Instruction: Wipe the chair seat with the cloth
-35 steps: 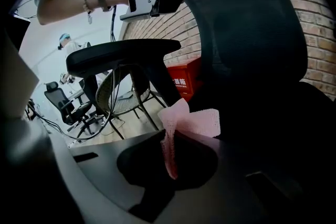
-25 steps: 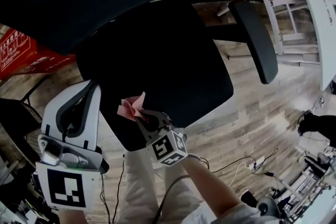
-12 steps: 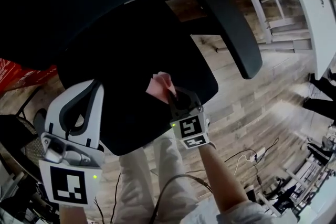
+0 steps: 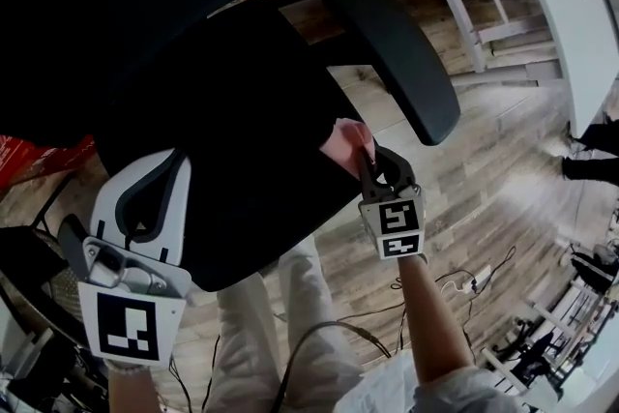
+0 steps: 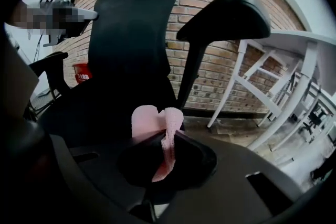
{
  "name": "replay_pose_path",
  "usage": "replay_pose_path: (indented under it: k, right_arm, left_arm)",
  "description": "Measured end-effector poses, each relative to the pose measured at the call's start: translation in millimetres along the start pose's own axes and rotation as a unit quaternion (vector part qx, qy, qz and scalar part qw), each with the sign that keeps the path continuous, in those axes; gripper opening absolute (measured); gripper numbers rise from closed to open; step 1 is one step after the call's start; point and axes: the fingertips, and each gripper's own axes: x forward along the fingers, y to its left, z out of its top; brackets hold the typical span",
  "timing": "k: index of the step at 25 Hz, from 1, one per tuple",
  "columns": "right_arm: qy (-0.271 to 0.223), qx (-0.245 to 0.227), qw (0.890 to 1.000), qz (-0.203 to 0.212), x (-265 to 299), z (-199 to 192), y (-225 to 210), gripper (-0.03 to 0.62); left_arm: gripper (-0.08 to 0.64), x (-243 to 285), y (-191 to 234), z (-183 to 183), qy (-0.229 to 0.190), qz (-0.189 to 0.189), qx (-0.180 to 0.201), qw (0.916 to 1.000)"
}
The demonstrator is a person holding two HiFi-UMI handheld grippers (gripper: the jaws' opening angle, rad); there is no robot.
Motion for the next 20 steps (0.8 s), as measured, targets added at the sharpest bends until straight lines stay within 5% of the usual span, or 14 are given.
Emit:
replay_pose_path:
  k: [10, 20]
  right_arm:
    - [-0.012, 0.109, 0.994, -0.017, -5, -16, 5, 0.058]
    - [-0.002, 0.13, 0.99, 0.062, -11, -30, 122, 0.058]
  left_arm:
    - [0.018, 0, -11, 0, 0.007, -0.021, 0.02, 0.9996]
    - [0.018, -17, -8, 1, 0.001, -0.043, 0.049, 0.9979]
